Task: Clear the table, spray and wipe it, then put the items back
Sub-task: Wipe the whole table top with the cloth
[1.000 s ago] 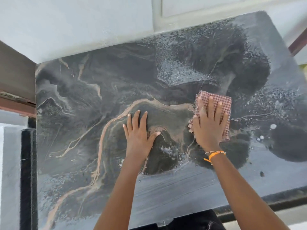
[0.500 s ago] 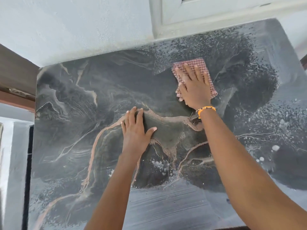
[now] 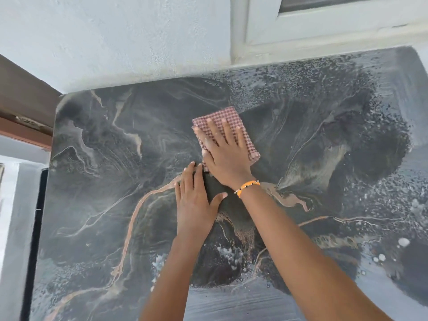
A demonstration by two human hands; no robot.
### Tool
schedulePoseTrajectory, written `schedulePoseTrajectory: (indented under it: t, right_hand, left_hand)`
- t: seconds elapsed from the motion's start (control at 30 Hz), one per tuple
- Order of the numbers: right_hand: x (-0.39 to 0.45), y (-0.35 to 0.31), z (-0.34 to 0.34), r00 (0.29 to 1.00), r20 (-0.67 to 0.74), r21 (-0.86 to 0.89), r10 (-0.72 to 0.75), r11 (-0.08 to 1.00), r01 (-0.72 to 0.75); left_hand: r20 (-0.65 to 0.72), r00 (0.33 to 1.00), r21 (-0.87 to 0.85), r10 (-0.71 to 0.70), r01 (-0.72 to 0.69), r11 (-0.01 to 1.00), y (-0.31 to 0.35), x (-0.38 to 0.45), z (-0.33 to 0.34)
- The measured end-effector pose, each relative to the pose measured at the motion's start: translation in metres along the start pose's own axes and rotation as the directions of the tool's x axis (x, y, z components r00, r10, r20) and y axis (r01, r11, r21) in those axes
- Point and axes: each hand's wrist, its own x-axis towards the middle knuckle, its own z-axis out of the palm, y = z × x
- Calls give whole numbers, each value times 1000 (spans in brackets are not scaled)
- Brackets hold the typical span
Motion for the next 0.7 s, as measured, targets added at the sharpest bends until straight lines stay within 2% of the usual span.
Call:
schedulePoseTrajectory:
  t: [0.07,0.17,0.27,0.37,0.47,0.5,0.57,0.63,0.7]
  right_hand:
    - [38,6,-6,997,26,-23,-73,997,73]
    - [74,45,-20,1000,8,-26,-18,999,19]
    - [79,101,-35,982,-54,34,178,984,-177]
    - [56,139,-44,901,-113,104,418,907,-408]
    - [30,122,-34,787,-165,125,594,805,-581]
    - [25,105,-29,771,-170,134,614,790,-599]
    - [28,67,-19,820,-157,136,551,834,-534]
    - [44,26,-9,920,-127,101,370,928,-359]
    - [70,-8,-3,983,-91,43,156,987,-153]
  left_hand:
    - [-31,999,-2,-7,7,1000,2,5,-1]
    - [-6,1000,17,2,-2,1000,2,19,-5]
    - [68,998,28,-12,10,1000,2,27,-7]
    - [79,997,22,-24,22,1000,2,29,-7]
    - [63,998,3,-28,28,1000,2,29,-5]
    - [60,998,-1,-27,27,1000,2,29,-5]
    - [58,998,-2,-25,25,1000,2,30,-5]
    - [64,998,-2,-24,25,1000,3,30,-5]
    - [65,998,-12,-25,25,1000,3,30,-6]
